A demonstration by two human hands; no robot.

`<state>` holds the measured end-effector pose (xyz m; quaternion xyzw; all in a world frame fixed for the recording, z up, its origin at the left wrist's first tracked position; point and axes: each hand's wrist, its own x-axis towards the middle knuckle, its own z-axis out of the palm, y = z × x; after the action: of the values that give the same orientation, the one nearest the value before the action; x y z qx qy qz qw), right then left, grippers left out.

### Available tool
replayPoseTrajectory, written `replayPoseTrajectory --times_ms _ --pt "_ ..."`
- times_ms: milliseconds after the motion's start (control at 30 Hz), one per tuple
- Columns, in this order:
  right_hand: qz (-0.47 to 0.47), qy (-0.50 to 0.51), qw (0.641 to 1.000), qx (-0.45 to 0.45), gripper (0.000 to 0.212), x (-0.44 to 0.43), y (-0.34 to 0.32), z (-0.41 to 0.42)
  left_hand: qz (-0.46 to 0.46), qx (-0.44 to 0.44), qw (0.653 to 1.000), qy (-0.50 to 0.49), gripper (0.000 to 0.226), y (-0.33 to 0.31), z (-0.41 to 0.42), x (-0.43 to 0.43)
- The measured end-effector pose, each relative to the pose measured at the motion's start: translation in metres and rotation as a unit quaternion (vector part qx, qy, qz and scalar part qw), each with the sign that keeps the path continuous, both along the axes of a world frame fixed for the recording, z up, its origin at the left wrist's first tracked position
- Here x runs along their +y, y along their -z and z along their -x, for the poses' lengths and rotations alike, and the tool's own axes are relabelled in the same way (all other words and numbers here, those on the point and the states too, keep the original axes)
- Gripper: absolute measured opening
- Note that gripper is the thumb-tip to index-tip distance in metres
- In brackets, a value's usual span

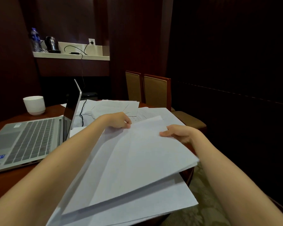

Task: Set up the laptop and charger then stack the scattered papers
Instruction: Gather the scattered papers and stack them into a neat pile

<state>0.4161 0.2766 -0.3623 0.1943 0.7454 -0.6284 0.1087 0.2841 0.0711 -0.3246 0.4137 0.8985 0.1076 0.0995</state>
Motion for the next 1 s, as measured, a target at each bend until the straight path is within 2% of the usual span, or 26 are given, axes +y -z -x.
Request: replayPoseTrajectory --times_ms 100,267,400,500,567,667,800,933,1000 --pt "-0.042 -0.028 0.999 0.003 0.017 -0.009 -0.003 0.003 0.054 -0.051 0.997 -0.013 0.018 0.009 0.002 -0.005" --pt "-0.108 -0.008 0.994 0.027 0.009 -0.016 -0.001 0.012 0.103 -0.162 0.981 -0.036 0.006 0.023 -0.002 -0.008" --pt "-0.173 0.002 0.985 0.022 0.012 -0.021 0.007 0.020 0.104 -0.199 0.974 -0.035 0.004 0.026 0.001 -0.011" --pt "-0.216 0.003 0.976 -0.006 0.012 -0.025 0.007 0.026 0.088 -0.176 0.980 -0.032 0.010 0.024 0.011 -0.014" --pt "-0.227 0.033 0.973 0.003 0.021 -0.027 0.007 0.033 0.061 -0.124 0.989 -0.044 0.011 0.026 0.017 -0.016" --pt "-0.162 0.104 0.981 0.033 0.032 -0.032 0.008 0.049 0.071 -0.038 0.994 -0.070 0.032 0.034 0.022 -0.019" --pt "-0.091 0.143 0.985 0.011 0.037 -0.049 0.015 0.069 0.108 -0.019 0.991 -0.080 0.062 0.041 0.018 -0.022" --pt "-0.012 0.156 0.988 -0.016 0.028 -0.057 0.011 0.081 0.120 0.006 0.991 -0.061 0.076 0.044 0.021 -0.018" --pt "-0.029 0.154 0.987 -0.043 0.027 -0.058 0.008 0.087 0.124 0.048 0.990 -0.053 0.075 0.045 0.020 -0.018"
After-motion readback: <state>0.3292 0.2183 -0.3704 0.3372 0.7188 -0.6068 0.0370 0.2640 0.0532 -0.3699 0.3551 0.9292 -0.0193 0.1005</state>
